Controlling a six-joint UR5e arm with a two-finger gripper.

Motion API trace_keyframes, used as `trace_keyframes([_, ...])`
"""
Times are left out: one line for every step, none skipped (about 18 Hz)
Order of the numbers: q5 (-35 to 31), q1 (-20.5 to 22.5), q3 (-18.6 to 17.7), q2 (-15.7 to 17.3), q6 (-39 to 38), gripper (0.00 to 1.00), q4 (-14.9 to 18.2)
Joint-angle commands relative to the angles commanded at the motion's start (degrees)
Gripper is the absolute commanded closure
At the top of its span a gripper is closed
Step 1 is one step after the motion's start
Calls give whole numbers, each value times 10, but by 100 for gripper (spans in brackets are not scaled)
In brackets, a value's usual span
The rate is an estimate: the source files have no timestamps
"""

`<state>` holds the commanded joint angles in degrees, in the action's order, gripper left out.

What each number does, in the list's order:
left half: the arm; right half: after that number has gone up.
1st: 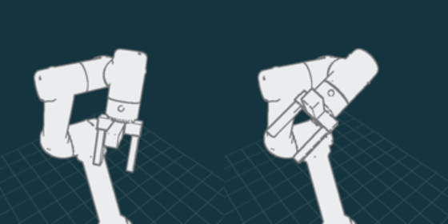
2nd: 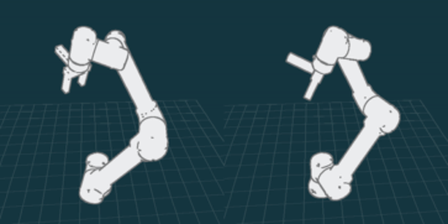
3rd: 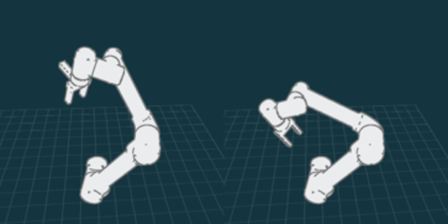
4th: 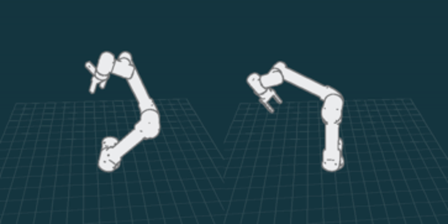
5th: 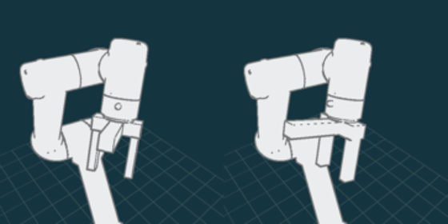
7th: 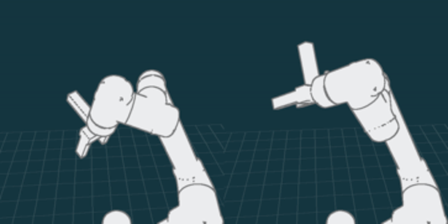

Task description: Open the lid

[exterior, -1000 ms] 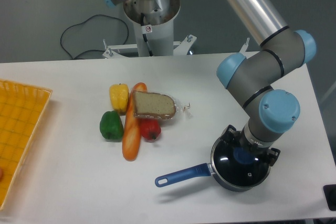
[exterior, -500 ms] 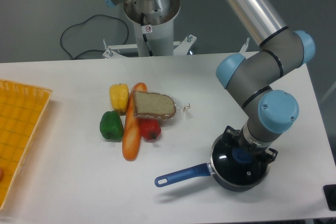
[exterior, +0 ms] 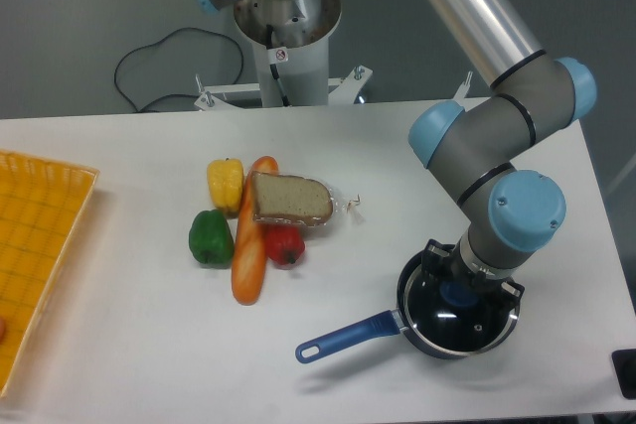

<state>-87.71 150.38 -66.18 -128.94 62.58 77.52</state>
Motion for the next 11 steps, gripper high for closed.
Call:
trace_keyframes([0,1,0,0,0,37,0])
trace_keyframes([1,1,0,0,0,37,0])
trace_keyframes([0,1,0,-1,1,37,0])
trace_keyframes([0,1,0,-1,1,37,0])
trace_keyframes([0,1,0,0,1,37,0])
trace_keyframes([0,1,0,0,1,37,0])
trace_keyframes([0,1,0,1,1,37,1])
trace_keyframes([0,1,0,2,1,37,1])
trace_keyframes([0,1,-1,4,1,37,1])
trace_keyframes([0,1,-1,5,2,37,1])
trace_keyframes([0,1,-1,7,2,37,3])
